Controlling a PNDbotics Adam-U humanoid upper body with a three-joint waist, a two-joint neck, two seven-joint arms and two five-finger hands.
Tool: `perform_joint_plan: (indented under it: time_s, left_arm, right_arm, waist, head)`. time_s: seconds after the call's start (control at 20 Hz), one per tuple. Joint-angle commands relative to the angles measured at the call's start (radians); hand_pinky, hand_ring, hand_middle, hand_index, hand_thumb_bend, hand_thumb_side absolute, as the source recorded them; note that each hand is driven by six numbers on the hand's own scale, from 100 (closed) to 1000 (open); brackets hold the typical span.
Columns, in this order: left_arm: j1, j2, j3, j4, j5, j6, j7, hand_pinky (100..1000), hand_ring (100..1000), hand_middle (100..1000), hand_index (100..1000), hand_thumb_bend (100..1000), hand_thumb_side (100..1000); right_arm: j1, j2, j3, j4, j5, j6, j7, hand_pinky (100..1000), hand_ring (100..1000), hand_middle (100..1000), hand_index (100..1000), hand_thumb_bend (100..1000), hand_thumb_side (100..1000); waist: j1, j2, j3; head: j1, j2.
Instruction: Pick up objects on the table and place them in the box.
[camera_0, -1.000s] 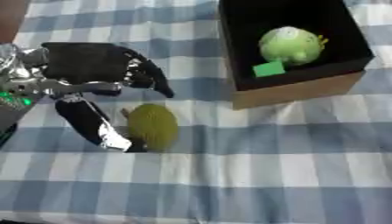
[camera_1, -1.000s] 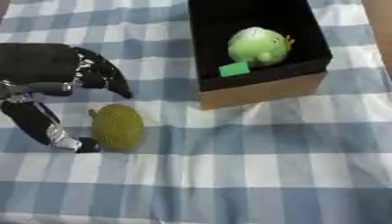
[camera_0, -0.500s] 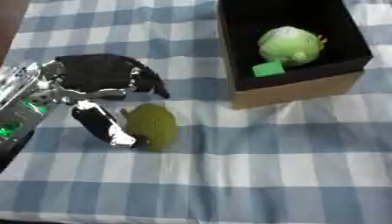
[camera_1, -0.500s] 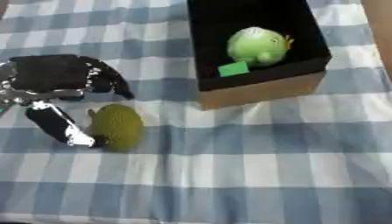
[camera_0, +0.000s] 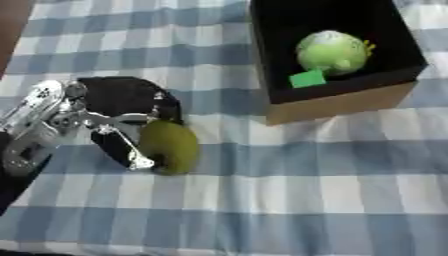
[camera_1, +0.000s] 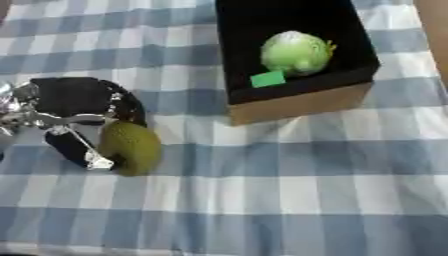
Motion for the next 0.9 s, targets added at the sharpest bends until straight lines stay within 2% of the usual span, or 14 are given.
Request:
perform_joint_plan:
  time_s: [0.05, 0.1, 0.4, 0.65, 0.7, 0.75, 0.9]
  left_arm:
    - [-0.005, 0.027, 0.009, -0.032, 0.026, 0.008, 0.017, 725, 739, 622, 642, 119, 222]
    - [-0.004, 0.033, 0.014, -0.047, 0.042, 0.016, 0.028, 699, 705, 596, 622, 100, 231]
    - [-0.007, 0.084, 0.032, -0.118, 0.136, 0.057, 0.03, 682, 684, 590, 598, 100, 251]
    - [-0.059, 0.118, 0.067, -0.187, 0.223, 0.066, 0.038, 678, 676, 586, 616, 100, 246]
    - [-0.078, 0.116, 0.073, -0.196, 0.244, 0.069, 0.039, 677, 675, 588, 619, 100, 423]
    - [-0.097, 0.112, 0.079, -0.203, 0.264, 0.072, 0.04, 677, 674, 585, 620, 100, 245]
    - [-0.163, 0.088, 0.102, -0.211, 0.31, 0.082, 0.055, 680, 674, 583, 620, 100, 244]
  right_arm:
    - [-0.005, -0.017, -0.004, -0.01, -0.008, -0.001, -0.001, 961, 1000, 381, 944, 100, 470]
    - [-0.005, -0.018, -0.004, -0.01, -0.007, -0.001, -0.001, 961, 1000, 381, 945, 100, 470]
    - [-0.001, -0.022, -0.004, -0.01, -0.004, 0.002, -0.002, 961, 1000, 379, 945, 100, 470]
    - [0.003, -0.026, -0.006, -0.01, -0.001, 0.001, -0.005, 961, 1000, 382, 945, 100, 470]
    - [0.004, -0.027, -0.007, -0.01, 0.0, 0.0, -0.006, 961, 1000, 383, 944, 100, 477]
    - [0.004, -0.027, -0.008, -0.01, 0.0, 0.0, -0.008, 961, 1000, 383, 944, 100, 470]
    - [0.006, -0.028, -0.009, -0.01, 0.002, 0.001, -0.01, 961, 1000, 382, 944, 100, 470]
  waist:
    - [-0.02, -0.033, 0.0]
    - [-0.019, -0.034, 0.001]
    - [-0.015, -0.036, 0.006]
    - [-0.01, -0.039, 0.011]
    - [-0.01, -0.04, 0.011]
    - [-0.009, -0.04, 0.011]
    - [-0.007, -0.043, 0.011]
  head:
    - [0.001, 0.0]
    - [0.001, 0.001]
    - [-0.003, 0.001]
    - [-0.008, 0.004]
    - [-0.01, 0.004]
    - [-0.011, 0.004]
    - [-0.015, 0.003]
